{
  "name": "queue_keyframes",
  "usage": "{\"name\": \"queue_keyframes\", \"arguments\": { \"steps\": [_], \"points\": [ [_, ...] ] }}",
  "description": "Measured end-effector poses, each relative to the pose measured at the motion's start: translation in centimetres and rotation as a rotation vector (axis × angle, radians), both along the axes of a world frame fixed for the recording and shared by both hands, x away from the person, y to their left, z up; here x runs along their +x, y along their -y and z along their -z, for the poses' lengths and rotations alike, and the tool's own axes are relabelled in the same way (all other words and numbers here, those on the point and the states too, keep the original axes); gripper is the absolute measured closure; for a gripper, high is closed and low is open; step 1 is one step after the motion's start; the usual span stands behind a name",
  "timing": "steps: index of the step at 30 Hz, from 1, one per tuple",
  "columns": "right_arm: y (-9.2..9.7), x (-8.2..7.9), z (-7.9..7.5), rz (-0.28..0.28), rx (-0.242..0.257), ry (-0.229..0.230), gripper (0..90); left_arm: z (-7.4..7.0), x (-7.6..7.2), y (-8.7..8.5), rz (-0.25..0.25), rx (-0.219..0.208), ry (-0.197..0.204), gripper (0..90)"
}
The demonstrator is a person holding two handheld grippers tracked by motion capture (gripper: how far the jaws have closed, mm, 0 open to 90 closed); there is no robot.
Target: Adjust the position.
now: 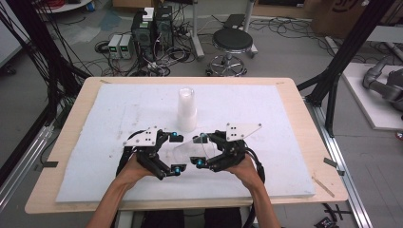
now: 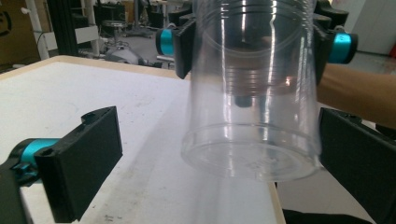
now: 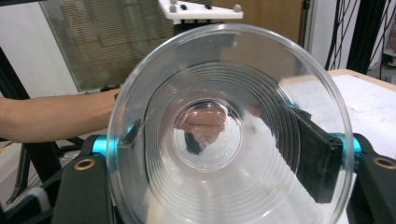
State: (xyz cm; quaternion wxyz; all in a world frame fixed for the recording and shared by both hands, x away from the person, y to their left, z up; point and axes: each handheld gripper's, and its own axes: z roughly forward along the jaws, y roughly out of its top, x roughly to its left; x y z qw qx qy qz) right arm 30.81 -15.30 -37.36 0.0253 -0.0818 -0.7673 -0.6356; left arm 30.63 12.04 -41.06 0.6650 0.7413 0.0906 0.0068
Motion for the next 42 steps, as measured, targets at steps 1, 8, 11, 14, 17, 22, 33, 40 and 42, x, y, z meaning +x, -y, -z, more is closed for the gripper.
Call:
{"name": "queue_keyframes", "arguments": {
  "steps": [1,8,11,14,17,22,33,40,42],
  "points": [
    [0.0,0.0,0.0,0.004,-0.001,0.002,30.9,0.0,-0.1,0.0,-0.003,0.003,0.0,1.7],
    [0.4,0.1,-0.2,0.027,-0.02,0.003,31.5,-0.2,-0.2,-0.6,-0.037,0.05,0.014,1.7],
    [0.8,0.2,-0.5,0.05,-0.052,0.005,31.5,-0.2,-0.6,-2.0,-0.121,0.114,0.034,1.7],
    [1.2,0.5,-0.8,0.087,-0.097,-0.01,31.5,0.3,-1.1,-3.6,-0.246,0.193,0.047,1.7],
    [1.4,0.9,-1.1,0.139,-0.166,-0.031,31.9,1.2,-1.5,-5.3,-0.375,0.221,0.043,1.7],
    [1.4,1.7,-1.6,0.235,-0.31,-0.059,32.3,3.0,-1.8,-7.8,-0.565,0.21,0.009,1.7],
    [1.2,2.8,-2.6,0.366,-0.538,-0.078,32.3,5.7,-2.5,-10.4,-0.714,0.171,-0.019,1.7],
    [1.8,2.7,-2.9,0.404,-0.568,-0.079,32.4,5.9,-2.5,-10.5,-0.72,0.162,-0.021,1.7],
    [2.0,2.7,-3.0,0.409,-0.566,-0.081,32.4,5.9,-2.5,-10.5,-0.722,0.162,-0.02,1.7]
  ]
}}
